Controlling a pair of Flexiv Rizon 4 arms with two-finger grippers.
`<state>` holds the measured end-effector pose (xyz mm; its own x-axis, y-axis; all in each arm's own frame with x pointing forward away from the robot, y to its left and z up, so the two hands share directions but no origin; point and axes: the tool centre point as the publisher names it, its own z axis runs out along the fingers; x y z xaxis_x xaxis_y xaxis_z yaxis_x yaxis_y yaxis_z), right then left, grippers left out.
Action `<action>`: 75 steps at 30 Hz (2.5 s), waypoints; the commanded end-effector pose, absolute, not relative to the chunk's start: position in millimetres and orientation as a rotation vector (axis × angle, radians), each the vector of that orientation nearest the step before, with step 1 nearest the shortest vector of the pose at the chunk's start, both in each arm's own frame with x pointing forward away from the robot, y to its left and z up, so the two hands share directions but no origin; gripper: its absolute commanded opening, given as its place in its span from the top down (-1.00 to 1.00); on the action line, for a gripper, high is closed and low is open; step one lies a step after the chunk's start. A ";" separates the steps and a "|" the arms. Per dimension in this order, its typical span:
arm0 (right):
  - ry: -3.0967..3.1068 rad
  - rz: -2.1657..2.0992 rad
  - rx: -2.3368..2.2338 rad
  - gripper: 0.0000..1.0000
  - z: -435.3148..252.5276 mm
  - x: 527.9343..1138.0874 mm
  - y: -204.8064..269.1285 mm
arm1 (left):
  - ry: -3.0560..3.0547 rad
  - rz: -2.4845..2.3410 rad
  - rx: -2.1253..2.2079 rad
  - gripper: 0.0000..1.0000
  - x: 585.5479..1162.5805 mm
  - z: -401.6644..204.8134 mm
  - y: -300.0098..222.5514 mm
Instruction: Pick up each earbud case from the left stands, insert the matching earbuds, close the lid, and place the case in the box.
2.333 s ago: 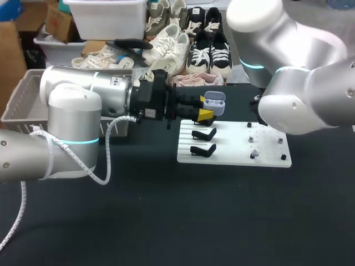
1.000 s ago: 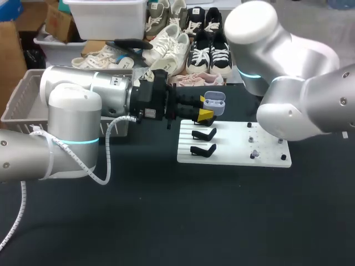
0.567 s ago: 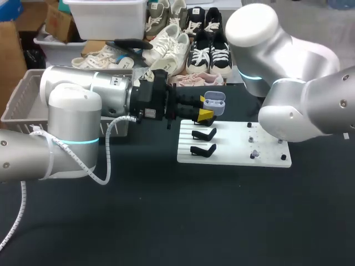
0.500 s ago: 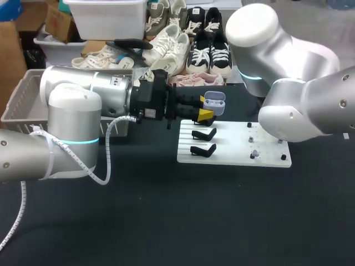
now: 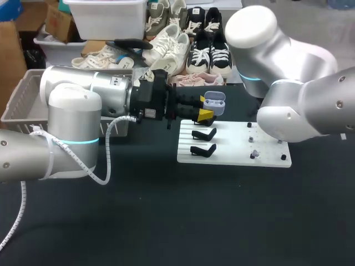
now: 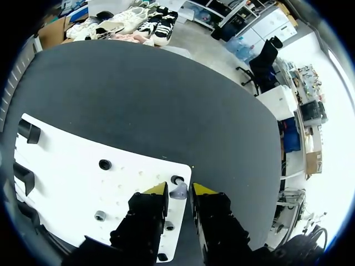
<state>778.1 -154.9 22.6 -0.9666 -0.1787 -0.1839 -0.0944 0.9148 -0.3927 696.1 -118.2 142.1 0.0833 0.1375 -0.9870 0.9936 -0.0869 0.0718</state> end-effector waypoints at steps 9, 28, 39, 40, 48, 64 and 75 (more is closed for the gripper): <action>2.866 -0.587 -0.206 0.47 19.7 779.0 -153.1 | 1.212 -1.141 1.409 1.00 696.6 141.6 -118.1; 2.863 -0.619 -0.192 1.00 19.6 776.3 -156.9 | 1.212 -1.141 1.409 1.00 696.6 141.6 -118.1; 2.840 -0.590 -0.153 1.00 35.0 765.9 -158.5 | 1.212 -1.141 1.409 1.00 696.6 141.6 -118.1; 2.834 -0.585 -0.149 1.00 38.5 763.9 -158.4 | 1.212 -1.141 1.409 1.00 696.6 141.6 -118.1; 2.800 -0.557 -0.148 1.00 73.3 739.4 -153.2 | 1.212 -1.141 1.409 1.00 696.6 141.6 -118.1; 2.660 -0.463 -0.299 1.00 193.1 680.1 -82.9 | 1.212 -1.141 1.409 1.00 696.6 141.6 -118.1; 2.717 -0.342 -0.398 1.00 218.9 645.0 -29.3 | 1.212 -1.141 1.409 1.00 696.6 141.6 -118.1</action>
